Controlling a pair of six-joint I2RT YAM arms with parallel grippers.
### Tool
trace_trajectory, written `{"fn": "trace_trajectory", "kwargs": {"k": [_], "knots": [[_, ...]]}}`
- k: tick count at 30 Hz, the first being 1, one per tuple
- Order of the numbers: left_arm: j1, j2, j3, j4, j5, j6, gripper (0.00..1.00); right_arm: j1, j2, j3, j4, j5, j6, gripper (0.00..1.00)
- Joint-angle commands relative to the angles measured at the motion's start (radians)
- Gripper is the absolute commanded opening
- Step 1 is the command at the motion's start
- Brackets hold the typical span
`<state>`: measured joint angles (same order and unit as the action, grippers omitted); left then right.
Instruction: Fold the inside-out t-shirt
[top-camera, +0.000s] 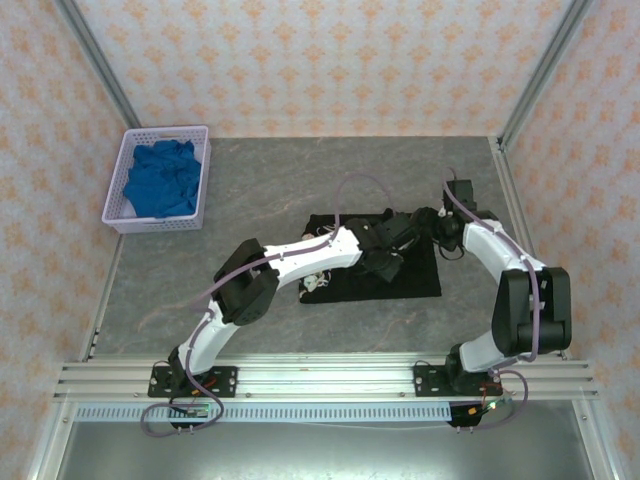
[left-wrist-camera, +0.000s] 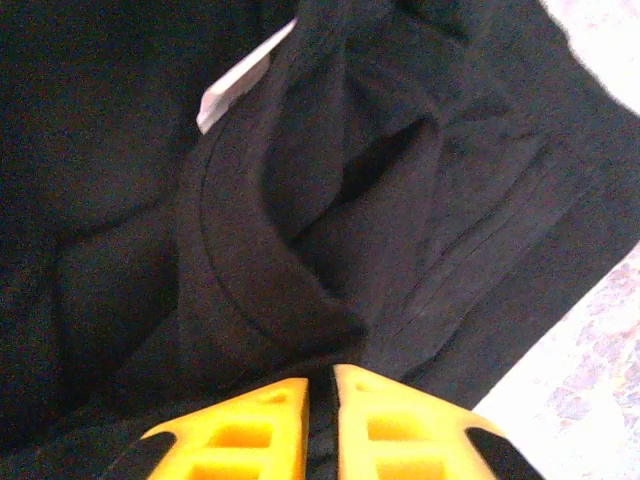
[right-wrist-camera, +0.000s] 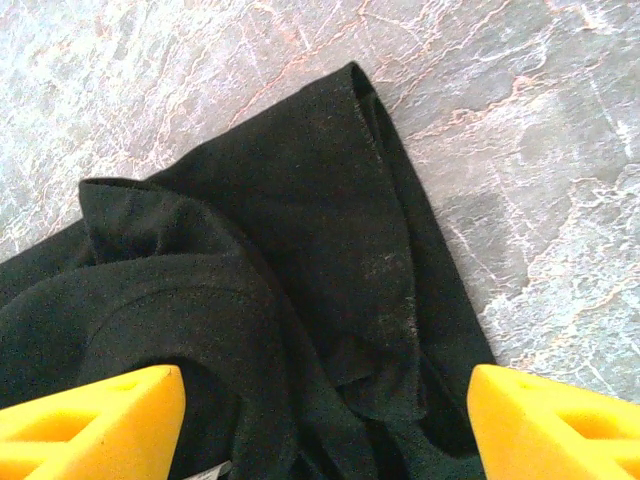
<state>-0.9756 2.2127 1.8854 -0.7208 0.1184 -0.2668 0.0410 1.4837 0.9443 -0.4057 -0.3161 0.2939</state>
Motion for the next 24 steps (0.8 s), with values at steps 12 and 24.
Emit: {"fn": "trace_trajectory", "kwargs": {"k": [12,24], "knots": [[-0.005,0.02,0.186,0.086,0.21,0.045,0.0,-0.124,-0.203,-0.143,-0.047,-0.035,0.058,0.74],[0.242,-0.505,-0.476,0.176,0.124,-0.097,0.35,0.198,-0.349,-0.339,0.123,-0.19,0.083,0.65]]}}
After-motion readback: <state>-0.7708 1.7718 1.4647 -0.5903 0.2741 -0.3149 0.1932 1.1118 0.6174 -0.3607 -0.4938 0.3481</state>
